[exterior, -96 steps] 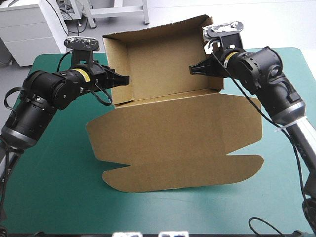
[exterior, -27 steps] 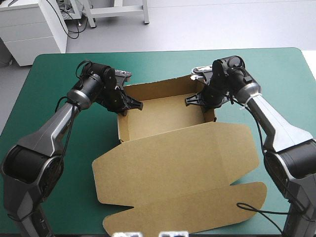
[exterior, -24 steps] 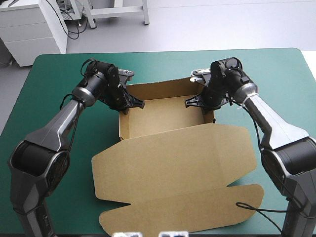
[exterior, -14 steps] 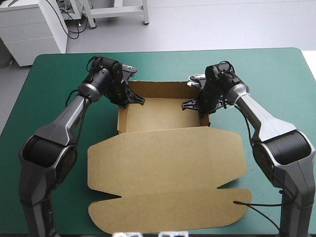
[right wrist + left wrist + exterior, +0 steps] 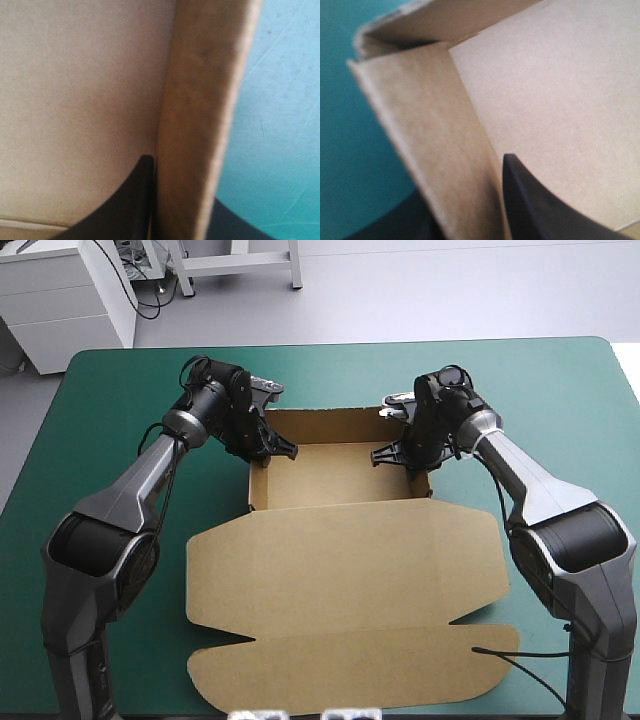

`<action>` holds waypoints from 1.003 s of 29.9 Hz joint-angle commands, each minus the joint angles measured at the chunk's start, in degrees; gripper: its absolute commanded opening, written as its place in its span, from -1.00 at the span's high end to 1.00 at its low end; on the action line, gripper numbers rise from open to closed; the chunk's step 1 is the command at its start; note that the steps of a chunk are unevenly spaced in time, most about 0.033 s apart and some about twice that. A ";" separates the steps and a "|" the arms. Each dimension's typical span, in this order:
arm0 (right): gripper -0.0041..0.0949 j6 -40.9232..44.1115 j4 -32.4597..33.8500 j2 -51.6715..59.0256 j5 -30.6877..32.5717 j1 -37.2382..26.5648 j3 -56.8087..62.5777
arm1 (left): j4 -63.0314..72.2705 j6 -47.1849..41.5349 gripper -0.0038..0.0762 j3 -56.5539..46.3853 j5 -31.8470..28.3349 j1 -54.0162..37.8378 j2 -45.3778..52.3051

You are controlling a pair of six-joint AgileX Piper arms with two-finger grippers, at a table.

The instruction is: Fold the box

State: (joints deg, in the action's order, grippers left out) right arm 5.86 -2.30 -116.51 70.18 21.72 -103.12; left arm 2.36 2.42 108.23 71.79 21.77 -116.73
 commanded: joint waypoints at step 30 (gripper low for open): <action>-0.90 -3.61 -1.08 14.64 1.24 0.36 -1.69 | -0.75 -0.13 -0.28 0.50 2.07 0.78 19.30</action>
State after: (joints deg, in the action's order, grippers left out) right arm 3.17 -3.73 -107.80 70.75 22.28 -103.12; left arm 0.00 3.06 108.03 71.22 22.43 -104.44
